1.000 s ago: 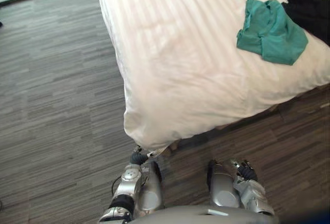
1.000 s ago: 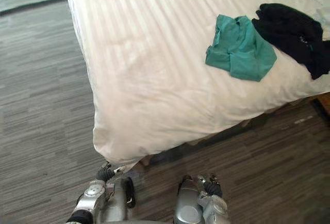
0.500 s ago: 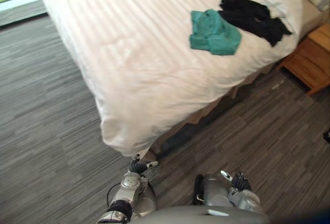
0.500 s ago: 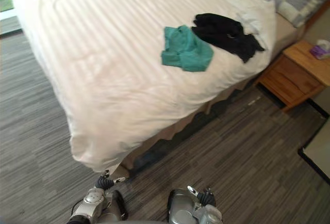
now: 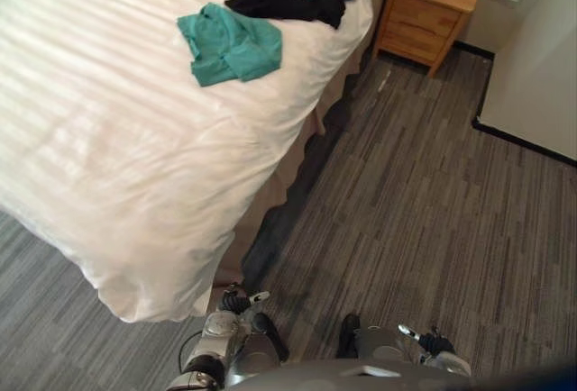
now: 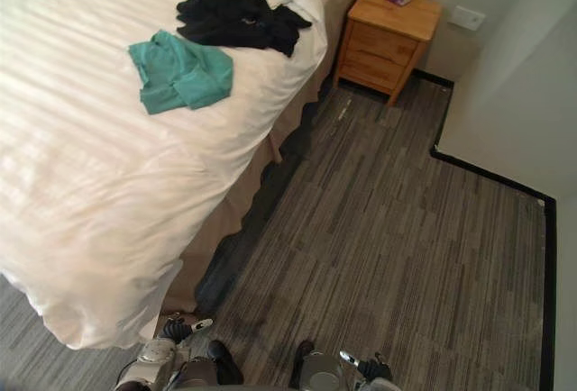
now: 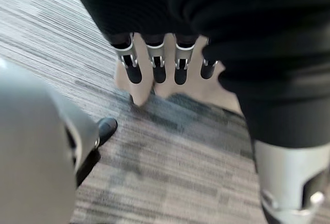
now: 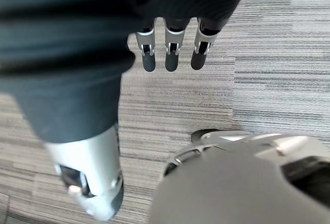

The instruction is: Tidy the bed and pick cloth on bed and put in laundry

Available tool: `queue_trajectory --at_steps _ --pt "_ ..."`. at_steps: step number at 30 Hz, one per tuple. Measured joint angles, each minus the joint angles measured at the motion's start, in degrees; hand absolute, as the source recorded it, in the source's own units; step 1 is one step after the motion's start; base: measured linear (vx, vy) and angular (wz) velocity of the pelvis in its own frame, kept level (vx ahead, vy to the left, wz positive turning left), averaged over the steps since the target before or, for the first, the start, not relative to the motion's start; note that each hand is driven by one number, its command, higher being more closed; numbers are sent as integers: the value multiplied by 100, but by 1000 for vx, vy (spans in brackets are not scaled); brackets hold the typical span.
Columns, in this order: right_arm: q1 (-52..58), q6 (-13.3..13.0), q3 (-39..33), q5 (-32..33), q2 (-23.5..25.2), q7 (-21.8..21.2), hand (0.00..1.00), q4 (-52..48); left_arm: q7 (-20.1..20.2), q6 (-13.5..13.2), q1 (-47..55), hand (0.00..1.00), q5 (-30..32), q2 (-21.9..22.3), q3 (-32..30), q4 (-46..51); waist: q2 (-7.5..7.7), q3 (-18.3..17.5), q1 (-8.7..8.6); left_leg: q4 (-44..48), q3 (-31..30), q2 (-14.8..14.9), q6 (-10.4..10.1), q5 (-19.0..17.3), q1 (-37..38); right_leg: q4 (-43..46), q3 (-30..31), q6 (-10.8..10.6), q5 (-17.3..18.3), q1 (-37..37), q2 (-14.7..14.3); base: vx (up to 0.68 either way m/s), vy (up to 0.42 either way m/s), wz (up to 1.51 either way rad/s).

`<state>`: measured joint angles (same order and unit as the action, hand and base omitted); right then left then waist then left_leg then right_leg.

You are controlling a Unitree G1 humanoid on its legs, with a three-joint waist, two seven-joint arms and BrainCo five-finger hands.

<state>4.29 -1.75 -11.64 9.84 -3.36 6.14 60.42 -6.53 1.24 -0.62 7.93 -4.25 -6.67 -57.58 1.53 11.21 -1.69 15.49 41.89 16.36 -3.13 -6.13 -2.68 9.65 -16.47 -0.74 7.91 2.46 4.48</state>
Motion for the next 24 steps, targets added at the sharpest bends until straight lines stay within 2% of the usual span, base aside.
queue_trajectory --at_steps 1,3,4,6,7,8,9,10,12,13,15,16,18,19,20,24 --pt "0 -6 9 1 -8 6 0 -53 0 1 25 0 -5 -1 5 0 -16 19 32 151 -6 84 -2 -3 -17 -56 118 22 -51 1 -55 -61 -33 -40" --pt "-1 0 14 1 -67 14 0 -43 -9 -43 -12 0 -130 6 46 13 -69 157 90 557 -551 172 -24 -20 -79 -45 321 46 -69 -43 -133 -94 -42 -43" --pt "-5 1 64 0 -158 14 0 -25 -9 -66 -48 0 -243 8 111 19 -139 222 123 848 -1326 146 -78 -76 -181 26 486 61 -78 -87 -174 -37 -24 -60" --pt "-112 -4 105 0 -289 10 0 27 -8 -94 -37 0 -364 39 124 12 -264 298 203 944 -2549 -95 -177 -335 -204 202 844 62 -84 32 -187 -30 125 -104" --pt "-191 -3 98 0 -336 1 0 116 -9 -89 -5 0 -461 35 121 1 -345 293 233 847 -3048 -238 -233 -417 -98 348 1092 46 -78 192 -221 -66 198 -109" --pt "-206 -12 96 1 -348 -12 0 136 -11 -87 11 0 -476 35 119 -2 -363 287 232 775 -3172 -285 -291 -454 -19 387 1188 25 -91 247 -227 -70 155 -103" --pt "-205 -37 68 0 -368 -47 0 144 -10 -76 16 0 -514 37 119 -9 -431 268 204 535 -3271 -387 -316 -494 124 371 1321 -73 -142 300 -234 -82 163 -50" --pt "-146 -34 -58 -6 -376 -74 0 190 -10 -74 14 0 -518 52 119 -21 -412 261 120 233 -3236 -447 -309 -551 234 231 1353 -139 -233 280 -208 -64 131 -29" --pt "-25 16 -329 -3 -279 -100 0 202 -1 -52 -63 0 -518 52 117 -139 -429 217 81 -240 -3129 -491 -340 -679 421 112 1372 -210 -356 285 -192 -67 185 1" --pt "46 30 -403 -2 -208 -115 0 250 -1 -26 -66 0 -519 24 111 -239 -317 182 93 -347 -3055 -574 -291 -622 452 -15 1419 -242 -484 259 -126 -59 193 -9" --pt "149 63 -428 5 -137 -151 0 318 6 -35 1 0 -591 9 102 -233 -217 108 94 -490 -2952 -661 -234 -571 576 -304 1437 -300 -637 83 -41 -13 122 -14" --pt "214 75 -428 5 -125 -167 0 330 21 -31 36 0 -612 -5 119 -236 -237 60 95 -624 -2862 -717 -210 -539 682 -464 1494 -328 -721 -13 -6 15 120 -16" --pt "238 84 -439 3 -126 -190 0 366 30 -32 76 0 -610 -9 123 -235 -181 -32 96 -750 -2787 -758 -198 -518 825 -613 1582 -367 -795 -108 24 40 90 -26" --pt "257 98 -480 2 -126 -202 0 374 45 -31 158 0 -609 -19 140 -237 -237 -108 92 -806 -2713 -805 -197 -518 859 -729 1630 -378 -859 -126 42 31 56 -23" --pt "235 140 -592 1 -122 -209 0 576 170 -31 191 0 -606 43 161 -466 -172 -356 49 -1039 -2840 -859 -211 -479 1189 -1511 1546 -402 -1175 -695 17 8 29 -12" --pt "235 140 -592 1 -122 -209 0 576 170 -31 192 0 -606 42 161 -466 -173 -356 43 -1042 -2838 -859 -211 -479 1189 -1511 1546 -402 -1175 -692 17 0 0 0"
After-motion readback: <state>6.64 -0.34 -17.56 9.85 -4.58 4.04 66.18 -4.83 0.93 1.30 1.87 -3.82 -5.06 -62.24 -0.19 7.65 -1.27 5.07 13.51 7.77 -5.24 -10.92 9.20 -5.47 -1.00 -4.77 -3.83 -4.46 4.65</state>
